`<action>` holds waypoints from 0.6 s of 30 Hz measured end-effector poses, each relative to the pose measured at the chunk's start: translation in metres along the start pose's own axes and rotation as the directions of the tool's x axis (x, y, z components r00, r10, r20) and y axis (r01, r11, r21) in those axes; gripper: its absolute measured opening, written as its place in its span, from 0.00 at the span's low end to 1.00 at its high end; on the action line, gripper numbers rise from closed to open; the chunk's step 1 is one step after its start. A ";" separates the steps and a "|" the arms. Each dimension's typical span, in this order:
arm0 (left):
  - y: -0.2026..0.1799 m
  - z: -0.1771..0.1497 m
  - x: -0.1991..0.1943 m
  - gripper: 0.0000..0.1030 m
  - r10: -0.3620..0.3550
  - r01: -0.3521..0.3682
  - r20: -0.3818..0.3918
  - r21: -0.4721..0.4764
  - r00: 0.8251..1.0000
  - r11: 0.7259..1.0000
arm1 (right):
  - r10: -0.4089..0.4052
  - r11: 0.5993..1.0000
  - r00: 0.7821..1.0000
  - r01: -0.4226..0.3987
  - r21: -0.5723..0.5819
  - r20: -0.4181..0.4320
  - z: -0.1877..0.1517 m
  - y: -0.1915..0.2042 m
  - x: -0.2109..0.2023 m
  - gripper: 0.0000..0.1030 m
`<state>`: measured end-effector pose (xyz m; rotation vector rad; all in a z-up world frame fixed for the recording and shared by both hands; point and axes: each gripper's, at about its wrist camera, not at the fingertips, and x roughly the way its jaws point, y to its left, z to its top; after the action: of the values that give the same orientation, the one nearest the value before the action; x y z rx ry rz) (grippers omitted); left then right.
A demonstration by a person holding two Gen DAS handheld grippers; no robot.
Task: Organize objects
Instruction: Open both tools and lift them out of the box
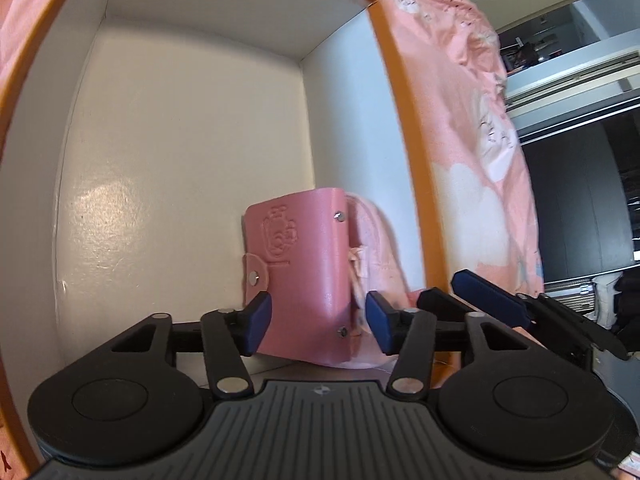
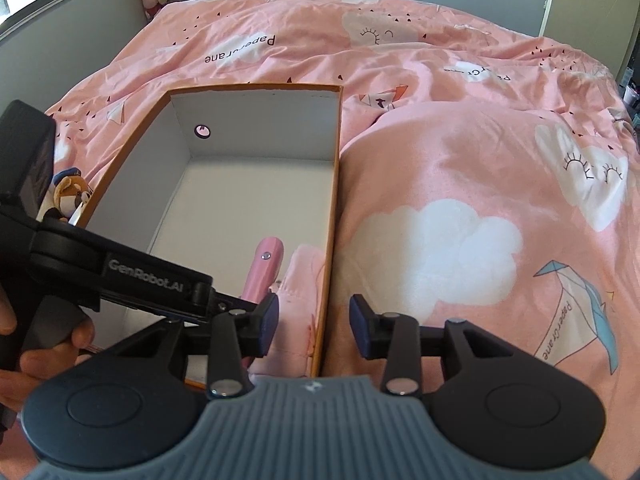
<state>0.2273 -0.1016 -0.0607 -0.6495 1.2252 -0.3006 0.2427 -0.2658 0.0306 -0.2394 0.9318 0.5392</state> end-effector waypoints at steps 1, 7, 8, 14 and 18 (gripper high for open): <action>-0.003 -0.001 -0.004 0.59 0.011 -0.012 0.017 0.016 1.000 1.000 | -0.001 1.000 1.000 0.001 0.003 0.006 0.000 0.001 -0.003 0.40; -0.023 -0.022 -0.061 0.58 0.028 -0.064 0.237 0.146 0.971 0.987 | 0.000 1.000 0.995 0.000 0.008 0.099 -0.001 0.015 -0.029 0.57; -0.025 -0.026 -0.071 0.58 0.032 -0.081 0.274 0.172 0.961 0.982 | 0.001 1.000 0.993 -0.001 0.005 0.115 -0.001 0.020 -0.033 0.59; -0.019 -0.042 -0.123 0.58 0.105 -0.206 0.418 0.205 0.902 0.957 | 0.043 0.999 0.982 -0.036 -0.040 0.185 -0.001 0.071 -0.040 0.61; -0.006 -0.049 -0.143 0.58 0.161 -0.263 0.454 0.170 0.876 0.950 | 0.110 0.993 0.963 -0.097 -0.066 0.245 -0.002 0.112 -0.042 0.61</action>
<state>0.1350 -0.0432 0.0442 -0.3495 0.8038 -0.0970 0.1610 -0.1860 0.0676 -0.1666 0.6889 0.6753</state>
